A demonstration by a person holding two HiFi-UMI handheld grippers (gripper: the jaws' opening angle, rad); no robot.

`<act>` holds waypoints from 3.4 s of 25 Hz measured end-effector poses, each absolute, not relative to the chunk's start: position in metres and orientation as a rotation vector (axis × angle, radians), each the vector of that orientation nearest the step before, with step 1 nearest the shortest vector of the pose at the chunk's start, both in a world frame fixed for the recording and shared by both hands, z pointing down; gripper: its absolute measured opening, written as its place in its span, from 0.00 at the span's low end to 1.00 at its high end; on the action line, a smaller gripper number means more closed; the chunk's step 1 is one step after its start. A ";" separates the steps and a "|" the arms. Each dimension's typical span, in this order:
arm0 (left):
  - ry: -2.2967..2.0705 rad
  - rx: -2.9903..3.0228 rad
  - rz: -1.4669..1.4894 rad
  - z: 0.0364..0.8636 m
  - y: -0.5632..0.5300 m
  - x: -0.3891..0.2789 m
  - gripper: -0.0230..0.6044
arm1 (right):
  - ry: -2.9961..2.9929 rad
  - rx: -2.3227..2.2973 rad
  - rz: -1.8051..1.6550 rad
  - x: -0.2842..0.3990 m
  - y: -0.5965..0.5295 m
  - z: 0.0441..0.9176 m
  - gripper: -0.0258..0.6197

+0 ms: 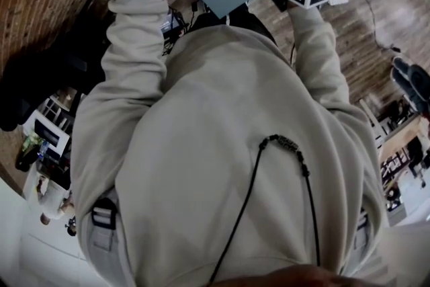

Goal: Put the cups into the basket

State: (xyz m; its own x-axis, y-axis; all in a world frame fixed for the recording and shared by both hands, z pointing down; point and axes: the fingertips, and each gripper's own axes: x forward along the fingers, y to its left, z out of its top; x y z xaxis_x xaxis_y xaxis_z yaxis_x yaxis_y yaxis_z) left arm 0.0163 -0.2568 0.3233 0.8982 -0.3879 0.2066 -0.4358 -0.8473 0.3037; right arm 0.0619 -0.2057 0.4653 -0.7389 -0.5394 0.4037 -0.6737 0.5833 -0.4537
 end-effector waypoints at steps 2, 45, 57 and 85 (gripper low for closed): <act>-0.620 2.710 0.200 0.329 -0.258 0.014 0.03 | -2.598 1.013 0.870 0.060 -0.204 0.469 0.06; -0.740 2.527 0.326 0.426 -0.285 -0.013 0.03 | -2.326 0.890 1.457 0.025 -0.202 0.675 0.41; -0.757 2.491 0.353 0.441 -0.282 -0.027 0.03 | -2.339 0.990 1.359 0.033 -0.217 0.676 0.13; -0.833 2.506 0.331 0.419 -0.295 -0.031 0.03 | -2.462 0.880 1.114 0.037 -0.227 0.635 0.12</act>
